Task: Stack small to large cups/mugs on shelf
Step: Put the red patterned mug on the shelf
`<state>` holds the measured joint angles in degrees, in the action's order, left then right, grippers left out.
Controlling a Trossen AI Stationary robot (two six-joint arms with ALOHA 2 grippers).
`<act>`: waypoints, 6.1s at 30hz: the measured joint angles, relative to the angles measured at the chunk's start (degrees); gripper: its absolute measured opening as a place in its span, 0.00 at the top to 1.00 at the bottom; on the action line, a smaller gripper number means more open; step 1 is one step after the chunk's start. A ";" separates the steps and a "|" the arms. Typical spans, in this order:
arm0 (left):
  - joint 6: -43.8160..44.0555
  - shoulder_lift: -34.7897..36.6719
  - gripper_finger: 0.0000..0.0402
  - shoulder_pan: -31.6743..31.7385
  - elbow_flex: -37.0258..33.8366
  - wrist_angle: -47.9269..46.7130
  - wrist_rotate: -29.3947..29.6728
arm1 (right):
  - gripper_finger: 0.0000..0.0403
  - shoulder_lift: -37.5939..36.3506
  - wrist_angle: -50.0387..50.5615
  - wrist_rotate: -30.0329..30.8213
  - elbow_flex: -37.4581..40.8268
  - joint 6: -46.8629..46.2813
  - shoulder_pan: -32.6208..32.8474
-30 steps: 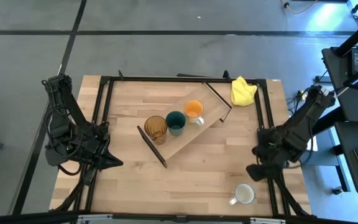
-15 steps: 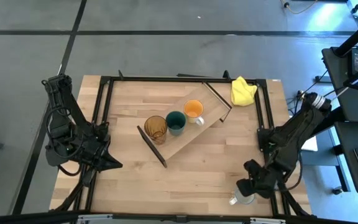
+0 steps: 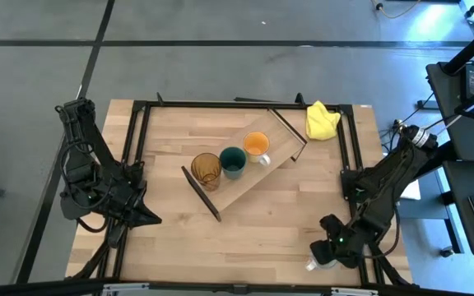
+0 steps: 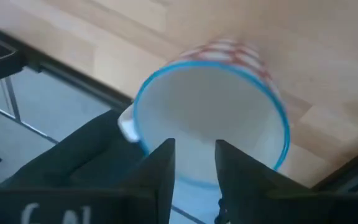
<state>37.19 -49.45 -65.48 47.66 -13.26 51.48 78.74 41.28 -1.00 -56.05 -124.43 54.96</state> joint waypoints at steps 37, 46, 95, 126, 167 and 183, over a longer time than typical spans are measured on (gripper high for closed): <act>-0.22 0.00 1.00 -0.01 -0.02 -1.36 0.04 | 0.58 6.42 13.33 -4.69 -3.52 1.97 0.02; -0.20 -0.02 1.00 0.01 -0.02 -1.33 0.07 | 0.73 10.39 16.16 -6.04 -3.52 4.42 -0.07; 6.38 -0.02 1.00 0.01 -0.02 -1.27 5.03 | 0.88 8.15 17.63 2.44 -3.52 103.04 -32.87; 5.77 -0.02 1.00 0.01 -0.02 -4.42 3.00 | 0.68 6.49 31.41 7.07 -17.16 58.66 -31.52; 6.39 -0.02 1.00 -0.01 -0.02 -5.97 2.57 | 0.94 2.84 22.08 -2.58 -3.75 57.69 -33.11; 6.40 -0.02 1.00 0.01 -0.02 -5.60 3.32 | 0.94 2.74 50.01 7.73 -33.06 71.01 -48.58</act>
<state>43.59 -49.47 -65.48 47.64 -18.85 54.81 81.48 91.29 6.73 -89.10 -53.42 6.38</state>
